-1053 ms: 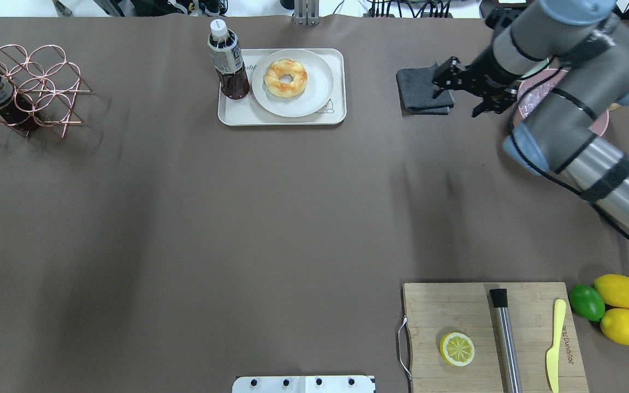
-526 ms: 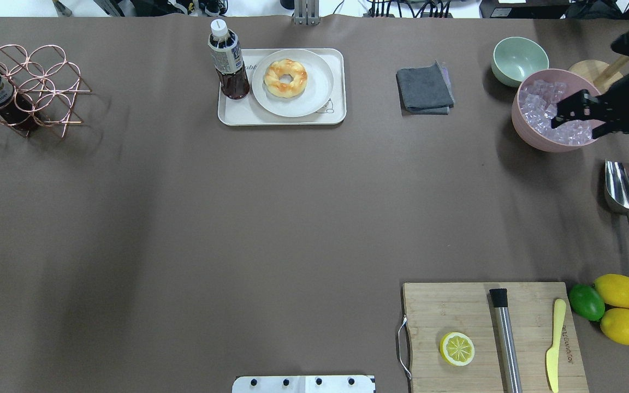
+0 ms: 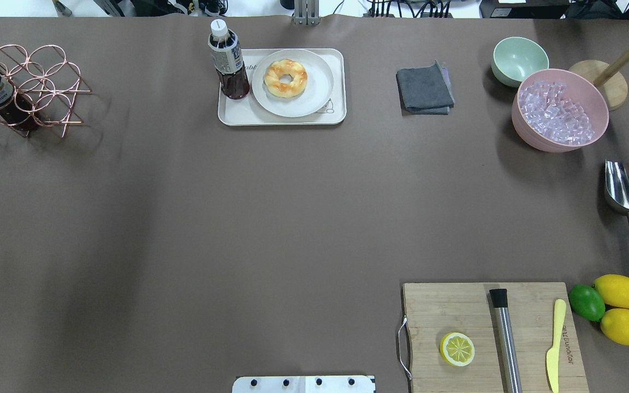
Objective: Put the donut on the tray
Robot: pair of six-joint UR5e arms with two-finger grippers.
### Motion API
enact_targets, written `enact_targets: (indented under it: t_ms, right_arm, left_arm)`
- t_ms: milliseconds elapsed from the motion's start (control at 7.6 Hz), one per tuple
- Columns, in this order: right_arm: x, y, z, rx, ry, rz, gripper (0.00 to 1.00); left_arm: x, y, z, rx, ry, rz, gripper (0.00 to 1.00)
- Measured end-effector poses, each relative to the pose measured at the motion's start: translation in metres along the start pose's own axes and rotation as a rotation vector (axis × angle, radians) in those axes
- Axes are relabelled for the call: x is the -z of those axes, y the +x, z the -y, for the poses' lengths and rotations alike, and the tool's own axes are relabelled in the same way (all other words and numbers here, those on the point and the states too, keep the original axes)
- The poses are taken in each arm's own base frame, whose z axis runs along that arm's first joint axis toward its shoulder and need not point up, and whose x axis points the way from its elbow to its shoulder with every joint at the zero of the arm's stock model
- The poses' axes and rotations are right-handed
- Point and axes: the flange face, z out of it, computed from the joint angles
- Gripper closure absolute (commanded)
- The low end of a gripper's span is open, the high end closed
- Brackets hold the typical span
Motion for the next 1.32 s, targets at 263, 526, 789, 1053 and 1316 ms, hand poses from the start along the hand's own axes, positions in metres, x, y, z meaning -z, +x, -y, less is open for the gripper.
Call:
enact_targets:
  t_ms: [263,526,789,1053,1316]
  right_arm:
    - [0.008,0.044,-0.018,0.041,-0.009,-0.018,0.00]
    - [0.022,0.070,-0.021,0.072,-0.033,-0.023,0.00]
    - [0.025,0.081,-0.022,0.089,-0.036,-0.051,0.00]
    - [0.022,0.088,-0.022,0.106,-0.038,-0.088,0.00]
    - [0.021,0.091,-0.022,0.108,-0.041,-0.095,0.00]
  left_arm:
    - [0.002,0.004,0.002,-0.019,0.008,-0.002,0.02]
    - [0.004,0.004,0.001,-0.024,0.015,-0.002,0.02]
    - [0.006,0.003,0.000,-0.022,0.019,-0.002,0.02]
    - [0.006,0.001,-0.002,-0.019,0.020,0.004,0.02]
    - [0.007,-0.001,-0.001,-0.019,0.025,0.026,0.02]
